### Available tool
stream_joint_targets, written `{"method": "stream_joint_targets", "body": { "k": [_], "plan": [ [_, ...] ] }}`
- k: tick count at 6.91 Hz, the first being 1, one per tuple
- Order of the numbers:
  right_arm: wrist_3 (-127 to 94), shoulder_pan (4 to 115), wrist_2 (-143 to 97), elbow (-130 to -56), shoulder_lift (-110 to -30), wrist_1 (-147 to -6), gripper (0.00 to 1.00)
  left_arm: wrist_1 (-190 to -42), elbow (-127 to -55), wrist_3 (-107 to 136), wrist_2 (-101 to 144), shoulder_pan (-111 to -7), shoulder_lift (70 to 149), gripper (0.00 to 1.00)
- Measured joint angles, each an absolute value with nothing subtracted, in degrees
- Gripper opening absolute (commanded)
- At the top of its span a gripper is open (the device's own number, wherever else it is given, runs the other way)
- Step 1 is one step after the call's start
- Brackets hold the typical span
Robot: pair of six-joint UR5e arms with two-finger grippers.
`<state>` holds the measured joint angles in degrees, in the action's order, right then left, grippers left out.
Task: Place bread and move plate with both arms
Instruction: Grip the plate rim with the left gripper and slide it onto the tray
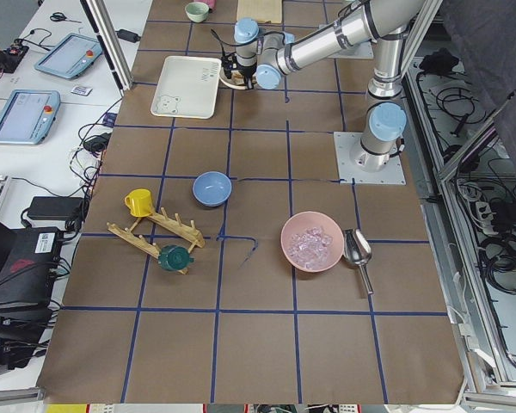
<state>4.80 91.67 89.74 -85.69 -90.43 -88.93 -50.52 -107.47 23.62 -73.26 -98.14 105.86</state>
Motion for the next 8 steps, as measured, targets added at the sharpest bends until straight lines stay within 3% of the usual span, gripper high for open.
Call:
{"method": "stream_joint_targets", "body": {
  "k": [5,8],
  "plan": [
    [4.89,91.61,89.73,-85.69,-90.44,-89.0,1.0,-50.71,-88.92,24.05,-68.52,-95.29,121.61,0.0],
    [4.92,91.58,89.74,-85.69,-90.44,-88.99,1.0,-50.56,-84.88,24.4,-68.1,-94.89,127.51,0.0]
  ]
}}
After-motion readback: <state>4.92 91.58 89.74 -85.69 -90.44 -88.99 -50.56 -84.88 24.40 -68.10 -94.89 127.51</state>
